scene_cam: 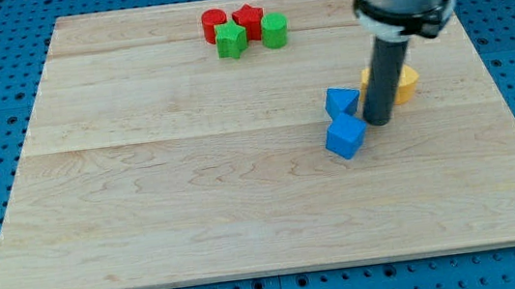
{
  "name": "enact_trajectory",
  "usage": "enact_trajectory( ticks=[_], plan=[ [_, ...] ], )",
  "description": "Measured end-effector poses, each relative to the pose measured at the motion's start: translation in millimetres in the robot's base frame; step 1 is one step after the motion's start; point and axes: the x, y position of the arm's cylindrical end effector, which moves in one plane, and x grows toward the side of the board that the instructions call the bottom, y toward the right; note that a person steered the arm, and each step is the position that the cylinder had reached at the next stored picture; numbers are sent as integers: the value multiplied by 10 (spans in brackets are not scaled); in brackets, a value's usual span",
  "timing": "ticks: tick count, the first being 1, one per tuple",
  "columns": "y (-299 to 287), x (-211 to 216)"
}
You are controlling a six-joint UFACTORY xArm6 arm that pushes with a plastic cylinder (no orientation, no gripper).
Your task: Push blue triangle to center
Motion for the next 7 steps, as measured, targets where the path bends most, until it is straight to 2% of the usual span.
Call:
enact_trajectory(
  ticks=[1,2,3,4,5,6,7],
  plan=[
    [157,-45],
    [-758,-54],
    [-976,-306],
    [-868,-987],
    [-1051,-1249],
    [-1266,-1147],
    [-1263,-642]
  ],
)
